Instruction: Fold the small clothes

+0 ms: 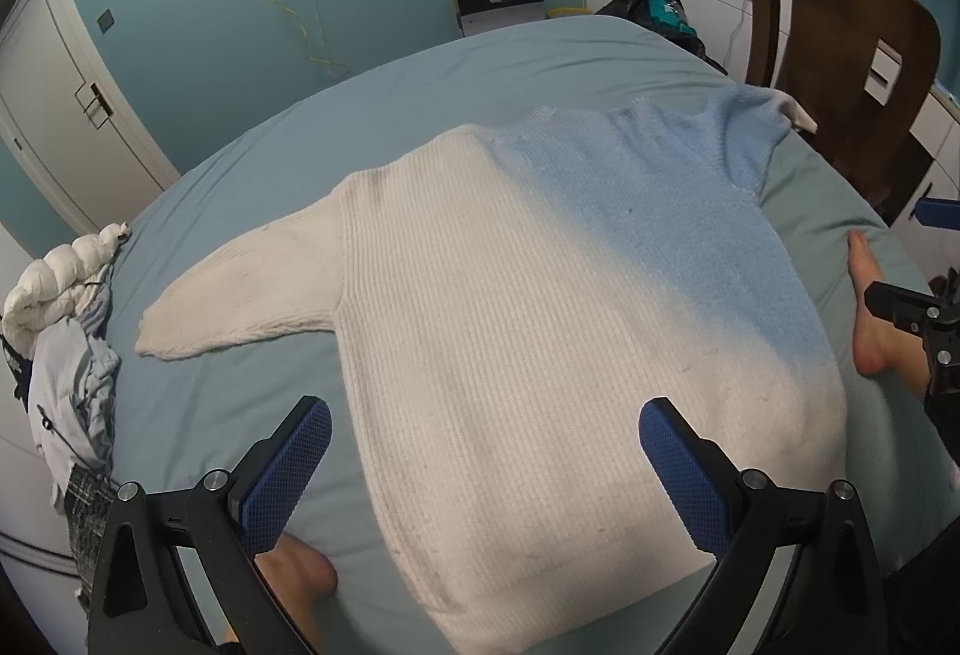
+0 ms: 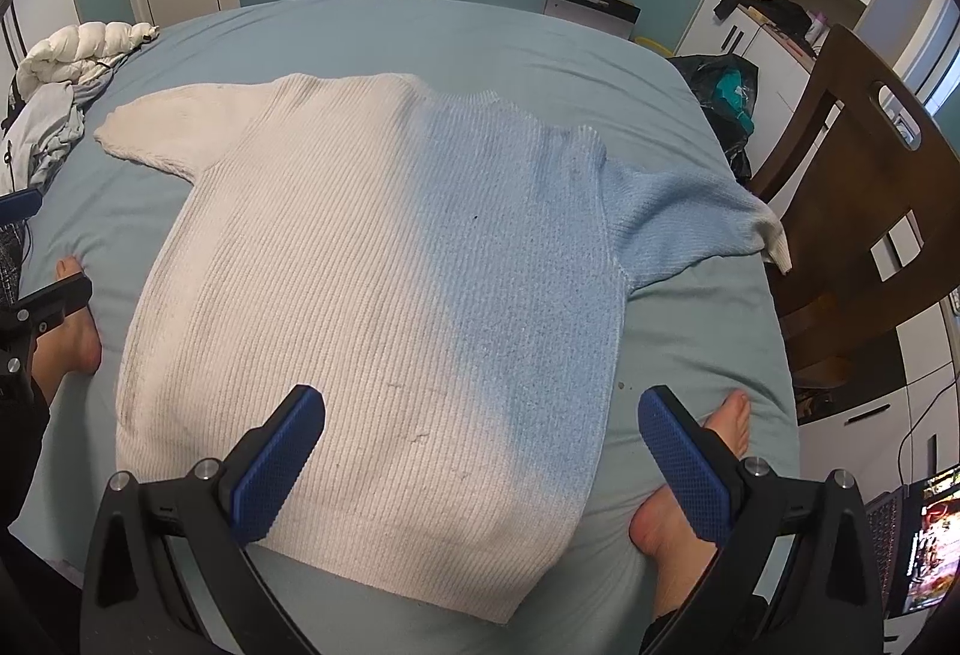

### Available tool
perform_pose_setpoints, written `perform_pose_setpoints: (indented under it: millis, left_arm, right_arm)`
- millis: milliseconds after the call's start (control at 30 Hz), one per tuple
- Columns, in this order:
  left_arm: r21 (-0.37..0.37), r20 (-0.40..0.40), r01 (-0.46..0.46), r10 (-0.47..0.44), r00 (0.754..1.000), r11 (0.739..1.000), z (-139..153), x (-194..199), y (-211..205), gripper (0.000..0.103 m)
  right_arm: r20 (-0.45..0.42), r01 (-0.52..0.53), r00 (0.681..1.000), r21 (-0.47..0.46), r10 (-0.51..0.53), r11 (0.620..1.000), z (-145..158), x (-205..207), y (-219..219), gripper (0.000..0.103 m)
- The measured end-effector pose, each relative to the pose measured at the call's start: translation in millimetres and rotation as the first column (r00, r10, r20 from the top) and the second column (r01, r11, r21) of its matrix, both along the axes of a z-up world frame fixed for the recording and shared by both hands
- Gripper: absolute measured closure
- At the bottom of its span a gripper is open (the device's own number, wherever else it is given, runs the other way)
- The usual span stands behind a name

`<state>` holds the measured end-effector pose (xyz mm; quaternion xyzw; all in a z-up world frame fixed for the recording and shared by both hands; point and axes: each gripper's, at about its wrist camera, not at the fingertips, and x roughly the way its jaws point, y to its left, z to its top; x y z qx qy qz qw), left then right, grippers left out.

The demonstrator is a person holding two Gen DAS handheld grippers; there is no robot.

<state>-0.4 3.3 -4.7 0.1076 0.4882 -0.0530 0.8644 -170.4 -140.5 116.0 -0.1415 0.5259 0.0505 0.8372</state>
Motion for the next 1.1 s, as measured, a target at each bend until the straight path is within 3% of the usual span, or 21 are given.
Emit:
perform_pose_setpoints:
  millis: [267,667,1100]
  left_arm:
    - [-0.019,-0.039,-0.006,0.005,0.999,1.000,-0.6,1.7,1.0,0.000]
    - [0.002,0.017,-0.005,0.004,1.000,1.000,-1.0,0.5,1.3,0.000]
    - [-0.017,-0.003,-0.012,0.012,1.000,1.000,-1.1,1.0,6.0,0.000]
  right_arm:
    - [-0.003,-0.001,1.000,0.002,0.001,1.000,-0.9,-0.2,0.2,0.001]
    - [-0.006,-0.002,1.000,0.004,0.002,1.000,-1.3,-0.5,1.8,0.001]
    - [-0.014,-0.011,1.000,0.005,0.011,1.000,-3.2,-0.4,5.4,0.001]
